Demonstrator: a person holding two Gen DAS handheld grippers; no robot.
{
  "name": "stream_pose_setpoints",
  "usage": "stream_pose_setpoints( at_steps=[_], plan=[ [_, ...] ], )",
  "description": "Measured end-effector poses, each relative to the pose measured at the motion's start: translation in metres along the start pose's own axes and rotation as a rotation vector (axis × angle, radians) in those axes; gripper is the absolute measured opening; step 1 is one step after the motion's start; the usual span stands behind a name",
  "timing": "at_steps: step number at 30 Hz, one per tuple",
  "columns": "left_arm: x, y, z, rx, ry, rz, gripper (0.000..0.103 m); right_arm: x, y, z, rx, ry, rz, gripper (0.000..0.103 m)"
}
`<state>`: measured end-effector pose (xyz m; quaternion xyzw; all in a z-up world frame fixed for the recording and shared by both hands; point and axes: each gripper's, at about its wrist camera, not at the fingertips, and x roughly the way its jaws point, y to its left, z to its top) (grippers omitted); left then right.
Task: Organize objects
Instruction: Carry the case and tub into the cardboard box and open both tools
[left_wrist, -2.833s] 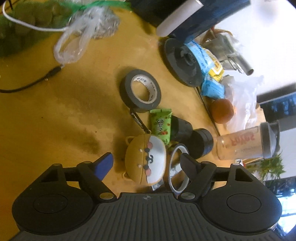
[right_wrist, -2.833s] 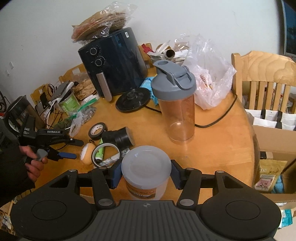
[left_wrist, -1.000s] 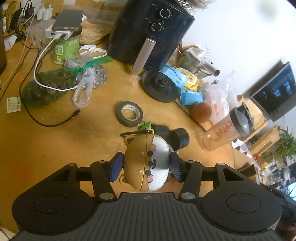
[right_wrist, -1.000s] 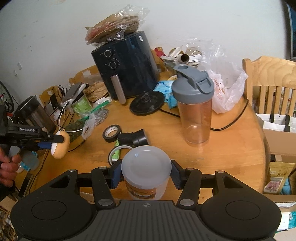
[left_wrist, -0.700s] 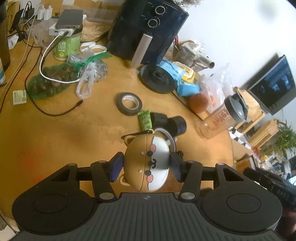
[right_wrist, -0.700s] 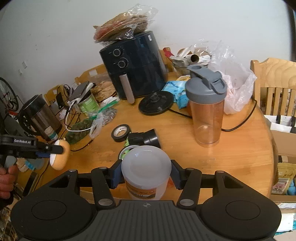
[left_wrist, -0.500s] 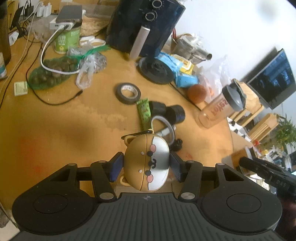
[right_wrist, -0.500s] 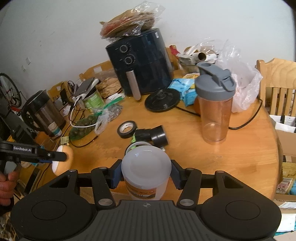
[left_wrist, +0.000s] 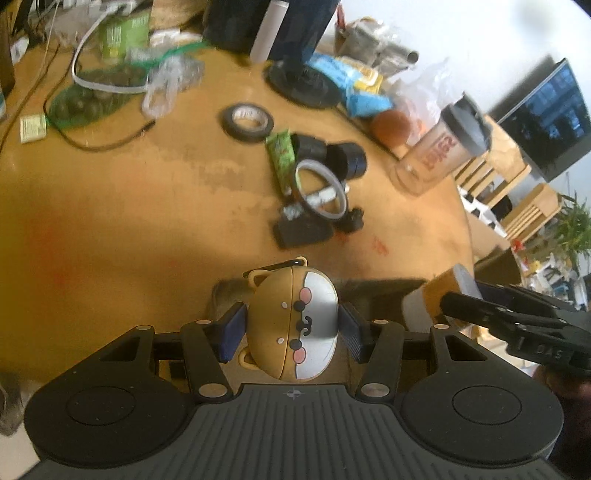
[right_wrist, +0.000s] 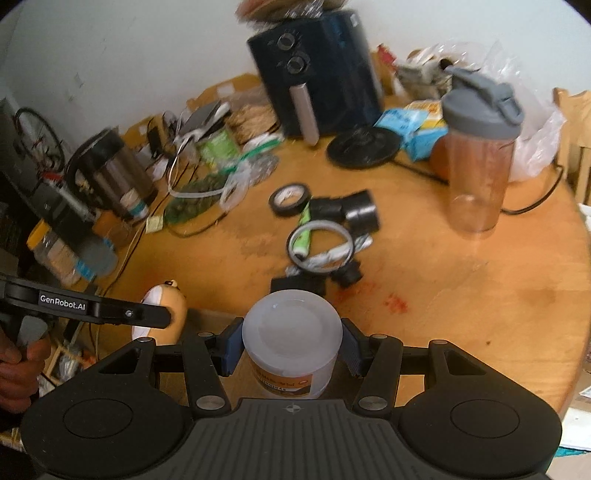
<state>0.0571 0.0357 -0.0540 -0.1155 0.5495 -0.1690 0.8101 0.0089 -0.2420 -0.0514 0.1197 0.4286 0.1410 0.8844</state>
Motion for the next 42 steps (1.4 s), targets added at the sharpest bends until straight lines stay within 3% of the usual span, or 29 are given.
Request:
stream_pose_setpoints(
  at_steps=[9,15,23,35,36,38,42],
  plan=[
    [0.031,0.01,-0.016,-0.037,0.083,0.044,0.053,0.033,0.007,-0.016,-0.091,0.105,-0.016,0.057],
    [0.037,0.004,-0.012,-0.028,0.065,0.074,0.054,0.049,0.008,-0.02,-0.161,0.141,-0.061,0.057],
    [0.047,-0.009,-0.003,0.002,0.044,0.163,0.054,0.061,0.01,-0.02,-0.24,0.153,-0.121,0.057],
    [0.05,-0.009,0.002,-0.006,0.077,0.174,0.055,0.063,0.01,-0.02,-0.252,0.143,-0.136,0.057],
    [0.048,-0.01,0.003,-0.003,0.074,0.182,0.055,0.06,0.011,-0.02,-0.261,0.128,-0.136,0.059],
    [0.043,-0.01,0.005,-0.001,0.064,0.183,0.055,0.056,0.013,-0.018,-0.26,0.105,-0.121,0.075],
    [0.029,-0.007,0.009,0.01,0.041,0.175,0.055,0.046,0.013,-0.013,-0.217,0.079,-0.086,0.093]
  ],
)
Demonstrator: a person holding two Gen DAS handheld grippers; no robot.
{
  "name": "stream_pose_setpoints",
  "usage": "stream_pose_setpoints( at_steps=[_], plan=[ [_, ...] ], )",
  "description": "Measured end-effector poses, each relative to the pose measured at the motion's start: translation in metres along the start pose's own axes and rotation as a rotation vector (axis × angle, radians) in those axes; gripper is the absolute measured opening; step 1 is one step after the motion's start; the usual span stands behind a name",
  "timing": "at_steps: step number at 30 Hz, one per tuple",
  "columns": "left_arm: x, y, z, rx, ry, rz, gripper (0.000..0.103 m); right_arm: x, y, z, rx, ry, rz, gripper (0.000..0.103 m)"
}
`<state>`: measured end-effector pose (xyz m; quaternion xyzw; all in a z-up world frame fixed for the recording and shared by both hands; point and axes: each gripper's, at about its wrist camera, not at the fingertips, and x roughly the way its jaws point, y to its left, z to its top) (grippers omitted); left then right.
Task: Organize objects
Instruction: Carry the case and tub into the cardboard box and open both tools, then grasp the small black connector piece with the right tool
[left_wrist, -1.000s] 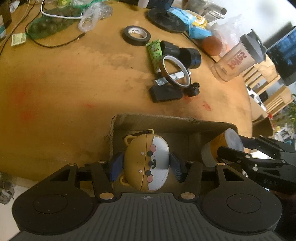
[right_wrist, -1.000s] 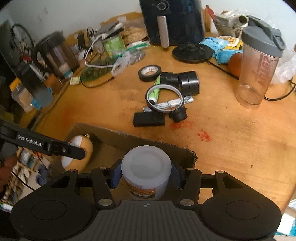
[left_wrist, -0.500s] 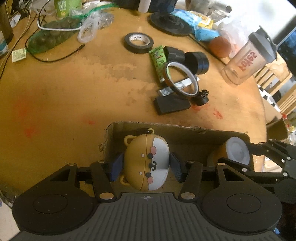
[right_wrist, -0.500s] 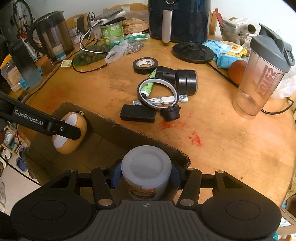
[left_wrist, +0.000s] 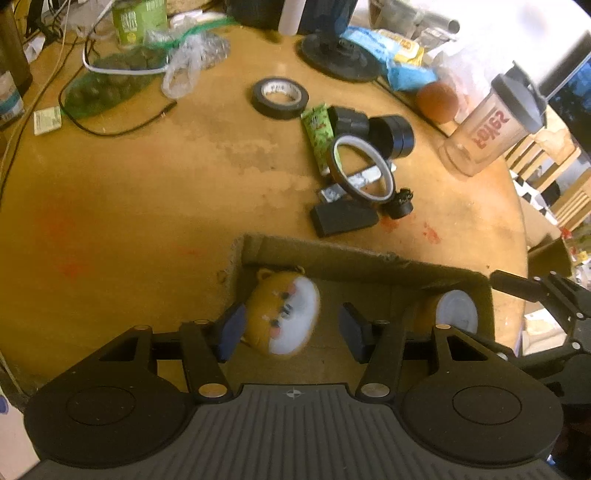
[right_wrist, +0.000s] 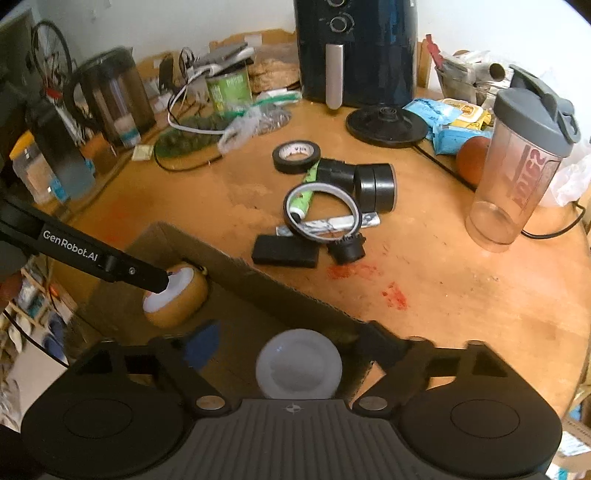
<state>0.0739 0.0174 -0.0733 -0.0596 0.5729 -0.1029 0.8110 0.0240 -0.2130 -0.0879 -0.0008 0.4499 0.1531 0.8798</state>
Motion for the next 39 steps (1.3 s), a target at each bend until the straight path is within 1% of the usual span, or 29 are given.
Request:
stream_pose_setpoints(
  at_steps=[2,3,6,9,13,15,17,21,27,33,36,39],
  plan=[
    [-0.006,0.005,0.003,0.003,-0.024,-0.009,0.055,-0.005,-0.002,0.001,0.025,-0.01,0.012,0.102],
    [-0.009,0.008,0.006,0.004,-0.04,-0.022,0.055,-0.007,-0.002,0.001,0.037,-0.013,0.018,0.103],
    [-0.005,0.016,0.018,0.004,-0.06,0.003,0.055,-0.014,-0.004,0.0,0.068,-0.018,0.018,0.103],
    [0.002,0.027,0.032,-0.023,-0.097,-0.008,0.055,-0.021,-0.005,0.0,0.092,-0.031,0.001,0.103],
    [0.023,0.037,0.048,-0.034,-0.09,0.017,0.055,-0.03,-0.006,-0.001,0.109,-0.05,-0.036,0.103],
    [0.035,0.04,0.052,-0.031,-0.053,0.023,0.055,-0.035,-0.007,-0.001,0.114,-0.058,-0.056,0.103],
    [0.039,0.04,0.05,-0.02,-0.026,0.026,0.055,-0.039,-0.009,-0.002,0.121,-0.065,-0.073,0.103],
    [0.036,0.04,0.042,0.003,-0.026,0.03,0.055,-0.048,-0.013,-0.003,0.142,-0.083,-0.104,0.103],
    [0.034,0.043,0.036,-0.01,-0.007,0.023,0.055,-0.056,-0.025,-0.006,0.195,-0.105,-0.139,0.103],
    [0.03,0.043,0.031,-0.012,0.011,0.038,0.055,-0.053,-0.033,-0.004,0.197,-0.105,-0.152,0.103],
    [0.028,0.043,0.031,-0.011,0.001,0.035,0.055,-0.047,-0.039,0.001,0.188,-0.098,-0.145,0.103],
    [0.021,0.047,0.034,-0.039,-0.029,0.023,0.055,-0.037,-0.045,0.01,0.174,-0.086,-0.126,0.103]
  ],
)
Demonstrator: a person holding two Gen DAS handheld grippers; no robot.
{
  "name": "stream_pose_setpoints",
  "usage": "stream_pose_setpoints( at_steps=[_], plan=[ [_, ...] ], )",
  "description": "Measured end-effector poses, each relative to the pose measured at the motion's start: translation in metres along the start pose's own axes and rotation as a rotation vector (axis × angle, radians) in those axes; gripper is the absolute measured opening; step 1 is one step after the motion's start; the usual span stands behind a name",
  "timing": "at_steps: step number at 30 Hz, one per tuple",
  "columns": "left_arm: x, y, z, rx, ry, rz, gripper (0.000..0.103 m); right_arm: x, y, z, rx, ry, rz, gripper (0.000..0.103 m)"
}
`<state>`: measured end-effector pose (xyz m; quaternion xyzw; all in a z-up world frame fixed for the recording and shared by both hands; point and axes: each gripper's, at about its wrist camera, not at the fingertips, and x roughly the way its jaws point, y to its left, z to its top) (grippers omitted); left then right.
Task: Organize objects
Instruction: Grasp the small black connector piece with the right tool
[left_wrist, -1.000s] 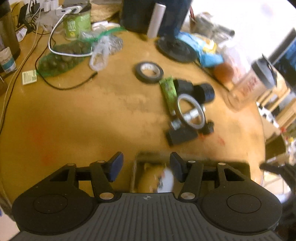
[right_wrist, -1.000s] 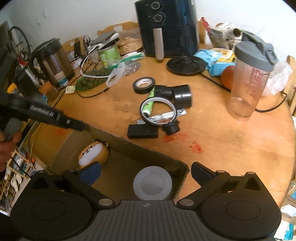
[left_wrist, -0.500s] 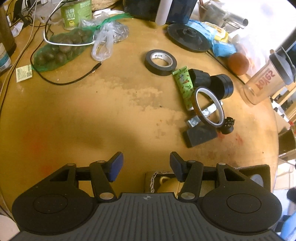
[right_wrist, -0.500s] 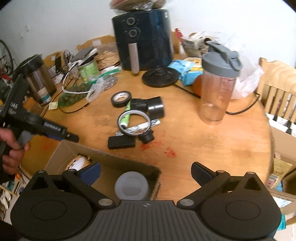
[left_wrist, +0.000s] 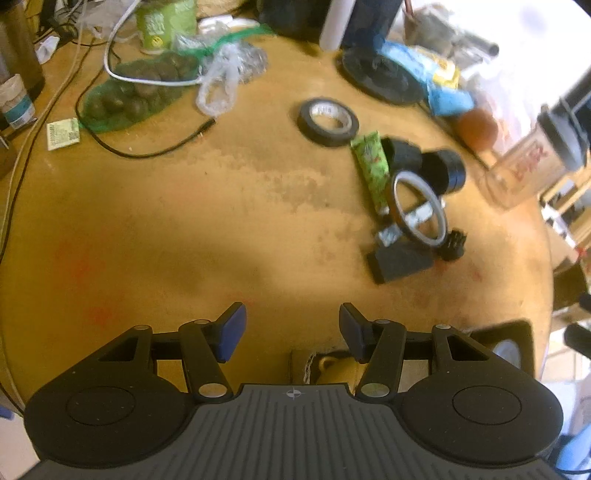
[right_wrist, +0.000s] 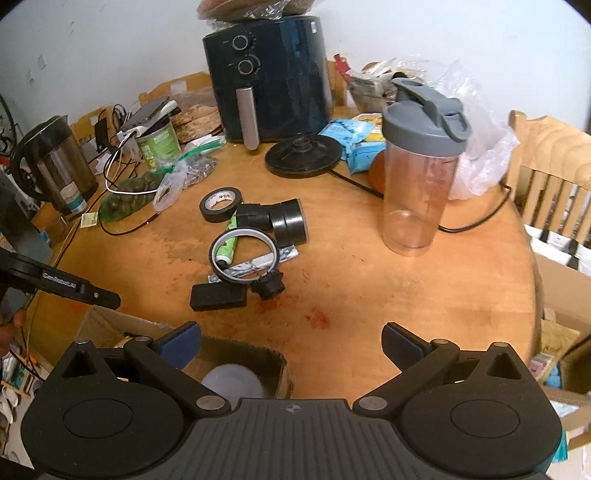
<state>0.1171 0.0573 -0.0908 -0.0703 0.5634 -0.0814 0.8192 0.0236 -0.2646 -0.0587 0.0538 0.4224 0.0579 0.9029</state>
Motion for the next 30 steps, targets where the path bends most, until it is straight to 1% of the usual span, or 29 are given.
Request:
stream_pose_setpoints(
  at_steps=[4,7,10,13,18,20,21,24,26,28,30],
  plan=[
    [-0.015,0.001,0.003,-0.026,-0.046,-0.025,0.055,0.016,-0.003,0.013,-0.024,0.008,0.028,0.103],
    [-0.021,0.003,0.004,-0.063,-0.059,-0.046,0.055,0.03,-0.006,0.022,-0.041,0.019,0.056,0.103],
    [-0.026,0.003,0.005,-0.086,-0.066,-0.048,0.055,0.042,-0.007,0.029,-0.067,0.037,0.084,0.102],
    [-0.03,0.002,0.005,-0.097,-0.078,-0.043,0.055,0.056,-0.006,0.035,-0.098,0.062,0.107,0.095],
    [-0.038,0.0,0.004,-0.113,-0.102,-0.028,0.055,0.08,-0.004,0.039,-0.163,0.108,0.149,0.087],
    [-0.04,-0.002,0.005,-0.108,-0.118,-0.02,0.055,0.09,-0.001,0.039,-0.194,0.128,0.157,0.082],
    [-0.042,-0.003,0.005,-0.104,-0.124,-0.015,0.056,0.095,0.0,0.039,-0.205,0.137,0.162,0.08],
    [-0.045,-0.007,0.005,-0.089,-0.141,0.013,0.07,0.109,0.002,0.039,-0.238,0.161,0.174,0.075],
    [-0.047,-0.01,0.004,-0.085,-0.153,0.028,0.071,0.117,0.005,0.039,-0.262,0.175,0.183,0.068],
    [-0.048,-0.012,0.002,-0.08,-0.159,0.034,0.073,0.125,0.007,0.039,-0.282,0.188,0.191,0.064],
    [-0.05,-0.014,0.0,-0.072,-0.174,0.044,0.074,0.132,0.007,0.039,-0.293,0.195,0.194,0.062]
  ],
)
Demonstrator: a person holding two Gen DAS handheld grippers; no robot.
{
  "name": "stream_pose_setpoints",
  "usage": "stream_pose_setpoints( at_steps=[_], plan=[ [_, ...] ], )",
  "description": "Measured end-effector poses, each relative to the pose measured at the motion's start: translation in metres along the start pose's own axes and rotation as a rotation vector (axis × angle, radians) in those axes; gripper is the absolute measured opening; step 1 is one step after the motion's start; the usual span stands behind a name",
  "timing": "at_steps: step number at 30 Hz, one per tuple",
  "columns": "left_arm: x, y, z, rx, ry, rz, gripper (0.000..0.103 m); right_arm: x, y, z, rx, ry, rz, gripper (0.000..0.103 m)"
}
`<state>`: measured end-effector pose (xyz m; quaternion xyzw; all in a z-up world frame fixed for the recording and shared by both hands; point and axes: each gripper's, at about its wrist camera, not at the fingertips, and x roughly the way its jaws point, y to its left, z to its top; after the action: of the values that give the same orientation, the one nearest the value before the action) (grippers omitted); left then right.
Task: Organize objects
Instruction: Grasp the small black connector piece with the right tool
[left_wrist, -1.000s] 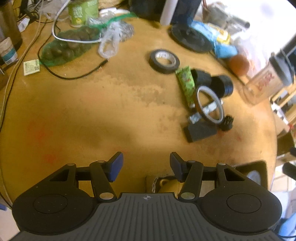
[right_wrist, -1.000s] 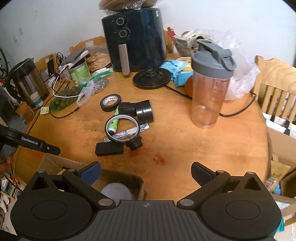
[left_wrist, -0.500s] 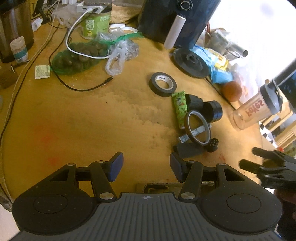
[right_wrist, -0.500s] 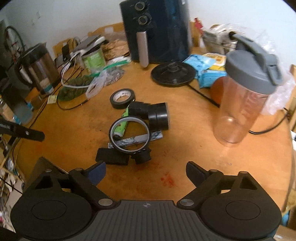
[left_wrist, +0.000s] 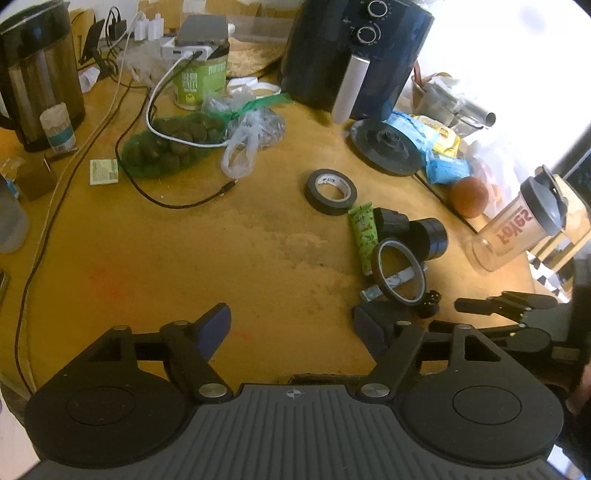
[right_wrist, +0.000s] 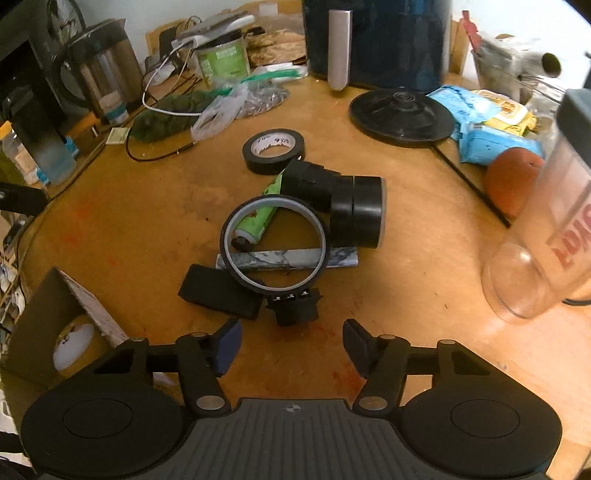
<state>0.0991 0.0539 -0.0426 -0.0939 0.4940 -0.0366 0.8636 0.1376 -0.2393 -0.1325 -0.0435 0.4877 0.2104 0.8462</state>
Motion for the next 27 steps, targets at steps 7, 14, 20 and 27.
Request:
stream_pose_setpoints(
  at_steps=[7,14,20,27],
  plan=[
    [0.0,-0.013,-0.005,0.072,-0.024,0.033,0.074,0.016,0.001,0.007,-0.038,0.015,0.005,0.052],
    [0.004,-0.029,-0.007,0.181,-0.014,0.029,0.074,0.026,0.001,0.011,-0.065,0.024,0.005,0.039],
    [0.008,-0.046,-0.009,0.272,-0.007,0.008,0.074,0.022,-0.005,0.008,-0.031,0.012,-0.001,0.038],
    [0.014,-0.06,-0.004,0.339,0.023,-0.034,0.074,0.007,-0.015,0.001,0.032,-0.013,-0.005,0.038]
  ],
)
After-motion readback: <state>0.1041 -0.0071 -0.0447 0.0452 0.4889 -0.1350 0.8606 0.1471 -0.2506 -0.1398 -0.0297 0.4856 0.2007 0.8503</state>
